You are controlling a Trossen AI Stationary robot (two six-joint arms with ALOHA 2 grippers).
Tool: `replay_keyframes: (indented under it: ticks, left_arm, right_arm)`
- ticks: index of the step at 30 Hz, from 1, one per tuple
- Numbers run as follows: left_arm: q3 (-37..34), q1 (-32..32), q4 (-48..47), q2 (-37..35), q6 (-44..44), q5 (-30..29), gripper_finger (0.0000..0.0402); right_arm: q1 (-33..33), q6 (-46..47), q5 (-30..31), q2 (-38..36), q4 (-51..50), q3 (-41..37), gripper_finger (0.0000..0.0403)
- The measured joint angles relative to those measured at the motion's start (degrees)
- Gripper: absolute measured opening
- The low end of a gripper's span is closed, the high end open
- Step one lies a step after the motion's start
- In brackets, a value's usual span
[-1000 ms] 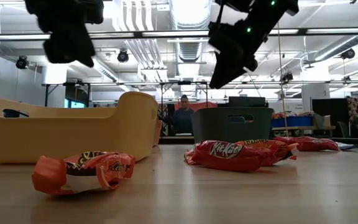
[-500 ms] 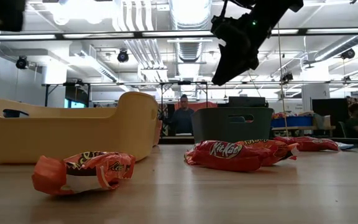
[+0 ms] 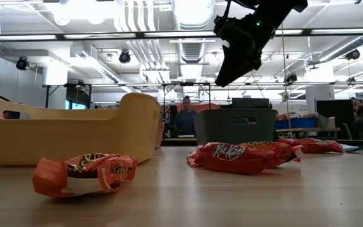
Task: Organize candy in baskets
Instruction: Put the orange chocolate into the yellow bin
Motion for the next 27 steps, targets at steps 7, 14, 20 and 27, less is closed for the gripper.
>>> replay_keyframes:
  ticks: [7, 14, 20, 27]
  left_arm:
    - [0.0, -0.6, 0.7, 5.3, -2.3, -0.1, 0.0133]
    - [0.0, -0.6, 0.7, 11.4, -2.1, -0.2, 0.0190]
    - [0.0, -0.6, 0.8, 15.3, -1.7, -0.2, 0.0203]
    - [-0.1, -0.6, 1.4, 17.7, -1.1, -0.4, 0.0203]
  right_arm:
    - [0.0, -0.1, -4.1, 0.0, 0.0, 0.0, 0.0150]
    - [0.0, 0.7, -5.0, 0.0, -0.6, 0.0, 0.0151]
    - [0.0, 1.5, -5.0, -0.1, -2.2, 0.0, 0.0153]
    - [0.0, 1.9, -5.0, -0.1, -3.1, 0.0, 0.0153]
